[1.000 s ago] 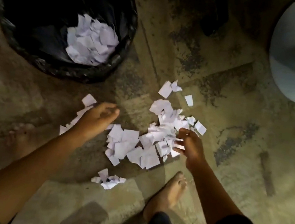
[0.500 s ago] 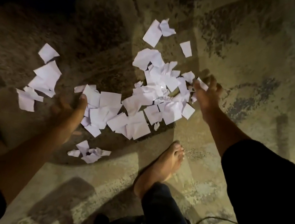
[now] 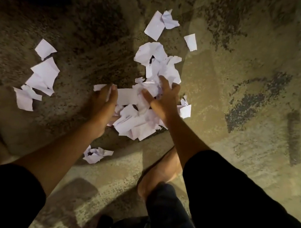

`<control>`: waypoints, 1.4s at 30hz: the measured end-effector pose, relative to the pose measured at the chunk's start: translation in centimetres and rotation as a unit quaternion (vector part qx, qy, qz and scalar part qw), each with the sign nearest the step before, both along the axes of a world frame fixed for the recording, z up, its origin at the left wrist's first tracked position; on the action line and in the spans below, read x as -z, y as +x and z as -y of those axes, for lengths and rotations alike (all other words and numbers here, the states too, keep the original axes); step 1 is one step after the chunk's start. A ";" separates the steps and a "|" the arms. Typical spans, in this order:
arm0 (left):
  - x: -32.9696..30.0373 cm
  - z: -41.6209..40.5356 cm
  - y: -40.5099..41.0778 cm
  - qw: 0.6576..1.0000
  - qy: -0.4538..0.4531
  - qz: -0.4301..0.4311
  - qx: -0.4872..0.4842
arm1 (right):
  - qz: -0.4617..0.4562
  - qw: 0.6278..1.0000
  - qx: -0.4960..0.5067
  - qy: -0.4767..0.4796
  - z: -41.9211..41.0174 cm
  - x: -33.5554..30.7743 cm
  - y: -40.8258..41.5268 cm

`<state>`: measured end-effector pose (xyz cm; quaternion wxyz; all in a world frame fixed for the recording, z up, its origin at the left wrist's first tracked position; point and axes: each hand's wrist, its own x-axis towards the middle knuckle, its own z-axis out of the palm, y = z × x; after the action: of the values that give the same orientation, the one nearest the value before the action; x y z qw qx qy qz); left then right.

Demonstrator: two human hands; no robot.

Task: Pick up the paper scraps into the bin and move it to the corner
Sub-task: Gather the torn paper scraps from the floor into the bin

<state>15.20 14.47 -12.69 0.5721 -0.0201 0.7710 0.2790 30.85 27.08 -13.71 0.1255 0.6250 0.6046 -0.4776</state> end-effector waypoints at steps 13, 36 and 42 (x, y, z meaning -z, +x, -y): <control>-0.5 0.2 0.5 0.983 0.037 0.163 -0.073 | -0.124 0.981 0.126 -0.076 4.9 -1.6 -2.2; -23.2 0.3 -13.6 0.964 0.228 0.089 -0.107 | -0.305 0.943 0.126 -0.034 3.4 -24.0 -14.8; -29.9 -1.4 -21.5 0.937 0.328 0.041 -0.110 | -0.381 0.920 0.094 -0.006 0.0 -30.9 -23.3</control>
<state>-6.32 15.85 17.23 0.5436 0.0726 0.6056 0.5766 7.59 27.05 17.23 -0.1558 0.4493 0.5419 -0.6929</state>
